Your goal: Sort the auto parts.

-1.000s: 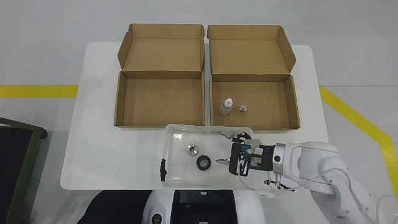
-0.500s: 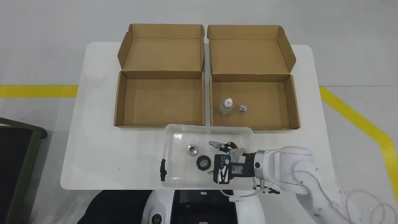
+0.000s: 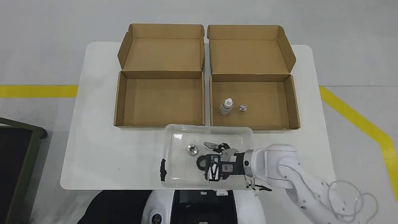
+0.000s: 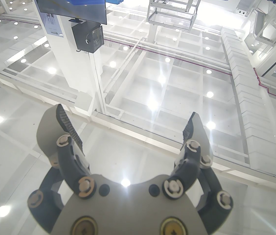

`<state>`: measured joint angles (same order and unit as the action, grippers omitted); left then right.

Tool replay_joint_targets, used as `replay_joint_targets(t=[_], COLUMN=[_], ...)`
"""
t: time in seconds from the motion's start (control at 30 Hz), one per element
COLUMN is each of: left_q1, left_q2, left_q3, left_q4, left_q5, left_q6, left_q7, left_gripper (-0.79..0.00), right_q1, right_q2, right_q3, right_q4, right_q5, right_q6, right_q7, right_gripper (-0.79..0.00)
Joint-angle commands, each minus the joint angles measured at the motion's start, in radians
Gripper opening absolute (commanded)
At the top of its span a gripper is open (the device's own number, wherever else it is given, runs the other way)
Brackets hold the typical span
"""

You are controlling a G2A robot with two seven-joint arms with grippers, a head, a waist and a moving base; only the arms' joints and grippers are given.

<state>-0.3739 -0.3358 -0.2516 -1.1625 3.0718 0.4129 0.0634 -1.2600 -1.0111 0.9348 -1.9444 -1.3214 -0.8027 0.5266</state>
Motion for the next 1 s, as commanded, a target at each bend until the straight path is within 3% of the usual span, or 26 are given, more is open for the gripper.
replay_joint_targets(t=[0.0,0.33,0.47,0.57,0.73,0.77,0.9,0.93,0.97], left_q1=[0.000,0.000,0.000,0.000,0.000,0.000,0.000,0.000,0.000], left_q2=[0.000,0.000,0.000,0.000,0.000,0.000,0.000,0.000,0.000], left_q3=[0.000,0.000,0.000,0.000,0.000,0.000,0.000,0.000,0.000], left_q4=[0.000,0.000,0.000,0.000,0.000,0.000,0.000,0.000,0.000], left_q5=[0.000,0.000,0.000,0.000,0.000,0.000,0.000,0.000,0.000], left_q6=[0.000,0.000,0.000,0.000,0.000,0.000,0.000,0.000,0.000], left_q7=[0.000,0.000,0.000,0.000,0.000,0.000,0.000,0.000,0.000], left_gripper=[0.000,0.000,0.000,0.000,0.000,0.000,0.000,0.000,0.000], right_q1=[0.007,0.042,0.053,0.059,0.065,0.065,0.066,0.066,0.065], right_q2=[-0.002,-0.016,-0.021,-0.024,-0.026,-0.026,-0.025,-0.025,-0.024], right_q3=[-0.010,-0.061,-0.076,-0.083,-0.088,-0.088,-0.081,-0.077,-0.073], right_q4=[0.009,0.062,0.080,0.088,0.093,0.094,0.091,0.088,0.085], right_q5=[-0.002,-0.015,-0.020,-0.019,-0.015,-0.013,0.002,0.006,0.011], right_q6=[0.002,0.018,0.025,0.028,0.023,0.022,0.012,0.008,0.004], right_q7=[-0.001,-0.005,-0.011,-0.015,-0.018,-0.020,-0.028,-0.029,-0.030], right_gripper=[-0.163,-0.191,-0.262,-0.391,-0.413,-0.434,-0.656,-0.773,-0.785])
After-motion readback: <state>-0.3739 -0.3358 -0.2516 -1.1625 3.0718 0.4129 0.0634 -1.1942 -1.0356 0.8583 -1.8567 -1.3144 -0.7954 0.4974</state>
